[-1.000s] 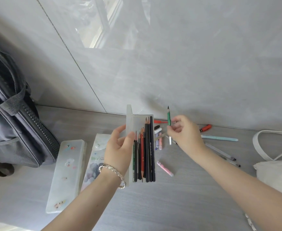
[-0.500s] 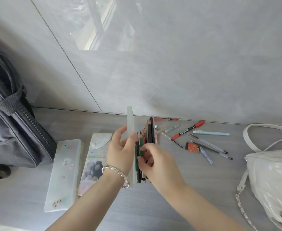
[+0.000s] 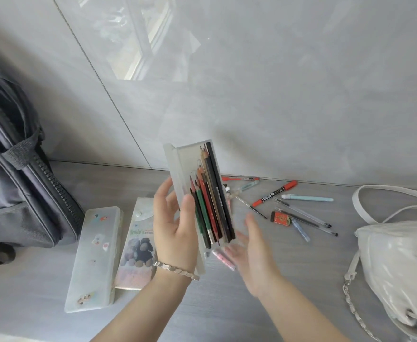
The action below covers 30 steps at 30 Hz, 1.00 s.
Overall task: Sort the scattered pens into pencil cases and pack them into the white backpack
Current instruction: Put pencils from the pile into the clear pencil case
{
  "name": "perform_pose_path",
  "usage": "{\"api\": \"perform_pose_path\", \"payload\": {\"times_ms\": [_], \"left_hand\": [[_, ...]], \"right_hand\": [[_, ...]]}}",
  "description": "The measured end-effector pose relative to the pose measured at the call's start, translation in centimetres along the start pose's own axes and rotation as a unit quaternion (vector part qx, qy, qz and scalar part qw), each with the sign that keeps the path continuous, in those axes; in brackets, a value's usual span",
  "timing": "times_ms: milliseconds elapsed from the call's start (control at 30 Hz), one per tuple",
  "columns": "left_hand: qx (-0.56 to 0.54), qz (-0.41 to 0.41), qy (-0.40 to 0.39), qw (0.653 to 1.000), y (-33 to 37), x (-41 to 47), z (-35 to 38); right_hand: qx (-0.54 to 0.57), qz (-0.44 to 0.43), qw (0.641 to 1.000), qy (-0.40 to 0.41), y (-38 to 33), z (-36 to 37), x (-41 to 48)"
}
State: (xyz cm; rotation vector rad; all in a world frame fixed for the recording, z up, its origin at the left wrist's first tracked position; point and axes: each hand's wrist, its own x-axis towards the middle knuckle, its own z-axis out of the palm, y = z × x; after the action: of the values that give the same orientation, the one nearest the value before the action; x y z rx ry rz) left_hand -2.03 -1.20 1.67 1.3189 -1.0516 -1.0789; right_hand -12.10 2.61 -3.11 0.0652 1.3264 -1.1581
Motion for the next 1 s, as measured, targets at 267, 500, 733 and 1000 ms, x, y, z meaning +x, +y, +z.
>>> {"api": "perform_pose_path", "payload": {"times_ms": [267, 500, 733, 1000], "left_hand": [[-0.032, 0.038, -0.007, 0.999, -1.1, -2.2, 0.5], [0.046, -0.134, -0.018, 0.99, -0.7, 1.0, -0.2], [0.362, -0.12, -0.175, 0.908, -1.6, -0.5, -0.3], [0.625, 0.119, -0.171, 0.752, -3.2, -3.4, -0.3]], "right_hand": [[0.316, 0.112, 0.939, -0.078, 0.4, 1.5, 0.0], [0.052, 0.035, 0.994, -0.086, 0.9, 0.1, -0.4], [-0.085, 0.022, 0.981, -0.171, -0.1, -0.8, -0.7], [-0.207, -0.116, 0.96, -0.146, 0.8, -1.2, -1.4]]}}
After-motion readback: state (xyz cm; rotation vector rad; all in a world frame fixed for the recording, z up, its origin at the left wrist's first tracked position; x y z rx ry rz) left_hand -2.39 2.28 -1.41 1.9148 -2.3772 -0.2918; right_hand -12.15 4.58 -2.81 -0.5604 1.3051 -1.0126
